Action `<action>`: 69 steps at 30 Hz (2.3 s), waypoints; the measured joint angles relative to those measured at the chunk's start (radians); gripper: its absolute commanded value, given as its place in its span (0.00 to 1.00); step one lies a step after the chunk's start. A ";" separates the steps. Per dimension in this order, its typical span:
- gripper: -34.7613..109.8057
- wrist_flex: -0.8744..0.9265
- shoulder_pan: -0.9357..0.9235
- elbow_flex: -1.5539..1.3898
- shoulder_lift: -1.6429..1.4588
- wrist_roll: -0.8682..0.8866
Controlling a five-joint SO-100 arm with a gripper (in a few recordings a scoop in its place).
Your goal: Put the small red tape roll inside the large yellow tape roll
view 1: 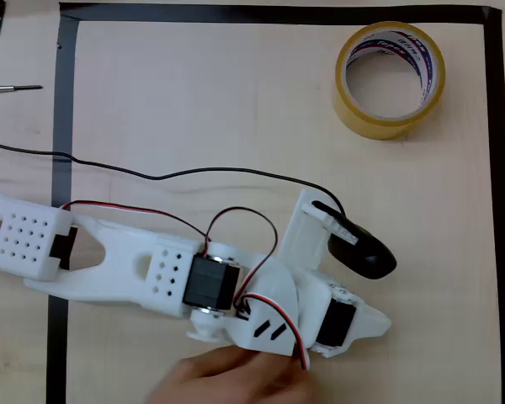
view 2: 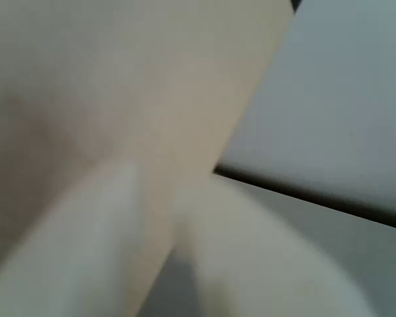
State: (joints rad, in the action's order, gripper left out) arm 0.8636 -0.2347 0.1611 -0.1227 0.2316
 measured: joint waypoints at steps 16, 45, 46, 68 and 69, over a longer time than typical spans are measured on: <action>0.39 0.359 -0.035 0.037 0.041 0.218; 0.40 0.733 0.020 0.032 -0.365 0.218; 0.40 0.752 0.021 0.032 -0.387 0.218; 0.41 0.367 -0.112 0.034 -0.276 0.158; 0.41 0.354 -0.112 0.034 -0.247 0.158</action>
State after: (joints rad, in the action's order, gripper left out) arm 1.2180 -0.3467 0.1948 -0.3697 0.3896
